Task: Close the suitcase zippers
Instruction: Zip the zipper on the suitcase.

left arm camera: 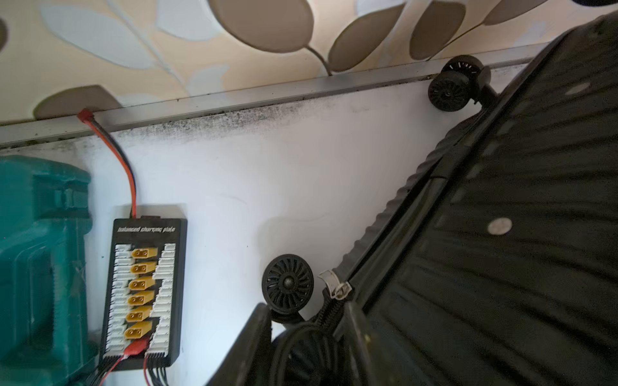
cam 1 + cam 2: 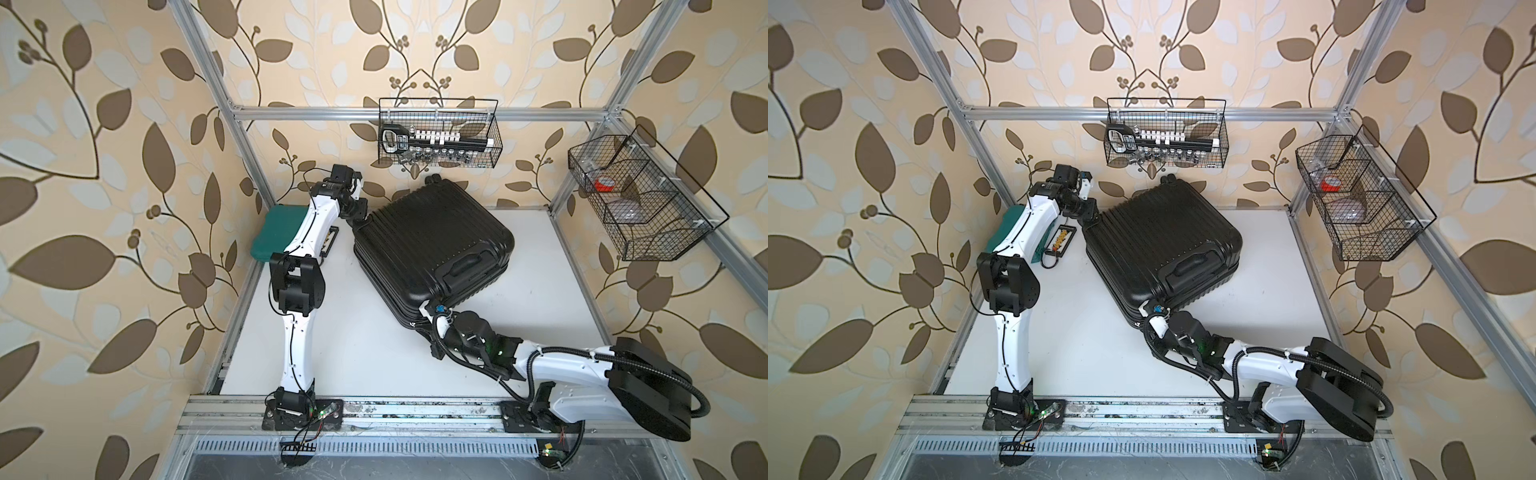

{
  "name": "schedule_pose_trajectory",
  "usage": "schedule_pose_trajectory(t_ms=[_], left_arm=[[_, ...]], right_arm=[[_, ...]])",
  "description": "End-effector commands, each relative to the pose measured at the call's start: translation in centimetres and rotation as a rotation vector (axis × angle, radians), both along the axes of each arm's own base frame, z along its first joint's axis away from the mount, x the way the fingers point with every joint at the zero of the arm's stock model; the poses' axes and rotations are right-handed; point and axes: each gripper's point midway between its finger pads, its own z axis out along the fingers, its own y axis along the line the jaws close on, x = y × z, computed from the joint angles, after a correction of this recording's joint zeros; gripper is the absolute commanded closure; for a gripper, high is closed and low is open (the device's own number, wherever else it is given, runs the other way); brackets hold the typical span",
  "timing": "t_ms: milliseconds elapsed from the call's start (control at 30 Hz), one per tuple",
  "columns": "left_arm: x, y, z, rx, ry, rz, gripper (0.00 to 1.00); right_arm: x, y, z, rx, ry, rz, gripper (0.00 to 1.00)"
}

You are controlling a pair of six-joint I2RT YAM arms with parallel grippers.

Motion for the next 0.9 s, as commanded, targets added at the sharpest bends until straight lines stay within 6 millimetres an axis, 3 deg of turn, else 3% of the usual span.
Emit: schedule_pose_trajectory(t_ms=[0,267,600,733,867], left_arm=[[-9.1,-0.7,-2.9,0.054,0.309,-0.085,0.64],[-15.9,-0.5,-4.2,0.016,0.480,-0.075,0.63],[-22.6,-0.1,-5.4,-0.002,0.574,-0.069,0.61],[-22.6,1.4,-3.1,0.061,0.489,-0.019,0.52],[-21.1,3.1,1.8,0.125,0.297,0.037,0.36]], right_arm=[[2.5,-3.3,0.1,-0.019,-0.010,-0.182,1.00],[4.0,-8.5,-0.3,-0.018,0.023,-0.366,1.00],[5.7,-12.1,-0.7,0.021,0.068,-0.482,1.00],[6.4,-13.0,-1.2,0.037,0.104,-0.499,1.00],[6.5,-13.0,-1.4,0.050,0.116,-0.500,1.00]])
